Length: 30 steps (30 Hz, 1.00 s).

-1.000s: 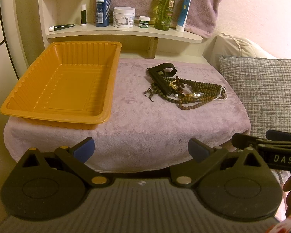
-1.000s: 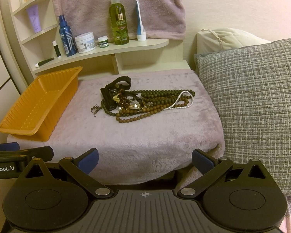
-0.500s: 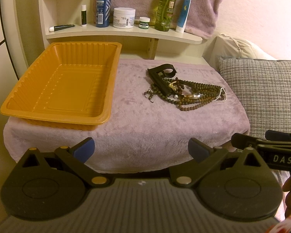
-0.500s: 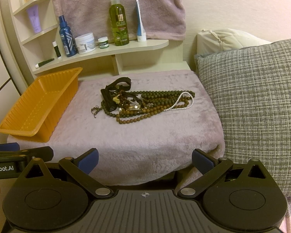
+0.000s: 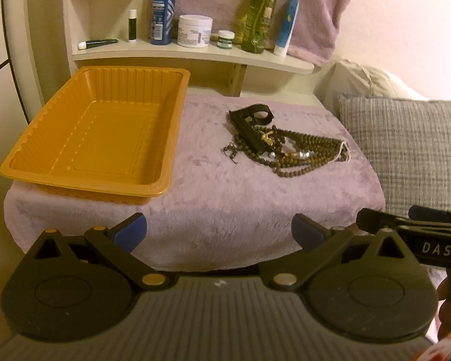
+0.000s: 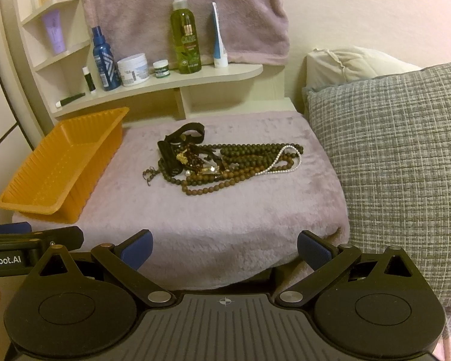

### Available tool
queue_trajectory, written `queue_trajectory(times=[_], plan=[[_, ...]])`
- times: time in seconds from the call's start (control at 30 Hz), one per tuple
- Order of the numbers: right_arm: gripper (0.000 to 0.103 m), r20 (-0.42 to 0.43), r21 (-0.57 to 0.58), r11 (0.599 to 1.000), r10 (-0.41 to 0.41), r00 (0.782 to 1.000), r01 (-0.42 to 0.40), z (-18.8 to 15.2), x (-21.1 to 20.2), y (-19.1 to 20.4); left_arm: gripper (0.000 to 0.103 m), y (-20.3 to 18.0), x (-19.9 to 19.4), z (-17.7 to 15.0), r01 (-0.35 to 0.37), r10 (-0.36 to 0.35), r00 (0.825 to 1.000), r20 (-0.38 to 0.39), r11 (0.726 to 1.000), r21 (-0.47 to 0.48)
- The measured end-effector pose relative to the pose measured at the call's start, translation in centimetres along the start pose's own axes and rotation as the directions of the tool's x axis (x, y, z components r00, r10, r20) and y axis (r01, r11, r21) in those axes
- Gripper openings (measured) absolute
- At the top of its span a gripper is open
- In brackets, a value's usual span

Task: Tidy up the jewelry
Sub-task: 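Grasp the orange tray rim with the left gripper and tilt it up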

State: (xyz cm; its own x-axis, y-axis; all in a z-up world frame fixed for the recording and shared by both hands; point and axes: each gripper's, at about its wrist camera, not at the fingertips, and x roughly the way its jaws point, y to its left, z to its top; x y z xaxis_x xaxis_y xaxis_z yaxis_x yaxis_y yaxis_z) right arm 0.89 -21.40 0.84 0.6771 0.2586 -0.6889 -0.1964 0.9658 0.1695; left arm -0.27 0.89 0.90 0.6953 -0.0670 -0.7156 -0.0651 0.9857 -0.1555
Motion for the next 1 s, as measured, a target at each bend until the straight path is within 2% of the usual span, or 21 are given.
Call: queue_trajectory(times=[0.2, 0.37, 0.5, 0.63, 0.73, 0.8, 0.9, 0.97, 1.0], plan=[[0.102, 0.047, 0.019, 1.0, 0.02, 0.999, -0.021, 0.6, -0.5, 0.3, 0.095, 3.0, -1.6, 0.6, 0.033, -0.021, 0.996, 0.085, 0.989, -0.142], [0.102, 0.073, 0.029, 0.999, 0.03, 0.997, -0.032, 0.6, -0.5, 0.3, 0.09, 6.8, -3.8, 1.3, 0.036, 0.018, 0.981, 0.194, 0.962, -0.272], [0.102, 0.078, 0.016, 0.999, 0.042, 0.996, -0.044, 0.6, 0.2, 0.8, 0.085, 10.6, -5.1, 1.3, 0.008, 0.103, 0.956, 0.275, 0.926, -0.377], [0.102, 0.067, -0.001, 0.998, 0.055, 0.996, -0.055, 0.8, 1.3, 1.7, 0.077, 14.8, -5.4, 0.5, -0.002, 0.189, 0.921, 0.342, 0.877, -0.48], [0.102, 0.065, -0.019, 0.998, 0.06, 0.996, -0.059, 0.9, 1.9, 2.4, 0.07, 17.2, -4.7, -0.3, -0.049, 0.266, 0.898, 0.35, 0.852, -0.522], [0.102, 0.066, -0.034, 0.998, 0.056, 0.996, -0.054, 1.1, 2.4, 2.9, 0.061, 18.6, -4.1, -1.0, -0.067, 0.3, 0.89, 0.343, 0.831, -0.552], [0.102, 0.057, -0.052, 0.998, 0.051, 0.997, -0.048, 1.4, 3.0, 3.4, 0.056, 20.3, -2.8, -1.7, -0.051, 0.304, 0.889, 0.341, 0.808, -0.587], [0.102, 0.049, -0.064, 0.997, 0.044, 0.998, -0.041, 1.5, 3.3, 3.7, 0.055, 21.6, -1.7, -2.0, -0.015, 0.28, 0.896, 0.343, 0.793, -0.608], [0.102, 0.043, -0.071, 0.997, 0.04, 0.998, -0.037, 1.5, 3.5, 3.9, 0.05, 22.0, -1.1, -2.0, -0.001, 0.268, 0.902, 0.339, 0.786, -0.619]])
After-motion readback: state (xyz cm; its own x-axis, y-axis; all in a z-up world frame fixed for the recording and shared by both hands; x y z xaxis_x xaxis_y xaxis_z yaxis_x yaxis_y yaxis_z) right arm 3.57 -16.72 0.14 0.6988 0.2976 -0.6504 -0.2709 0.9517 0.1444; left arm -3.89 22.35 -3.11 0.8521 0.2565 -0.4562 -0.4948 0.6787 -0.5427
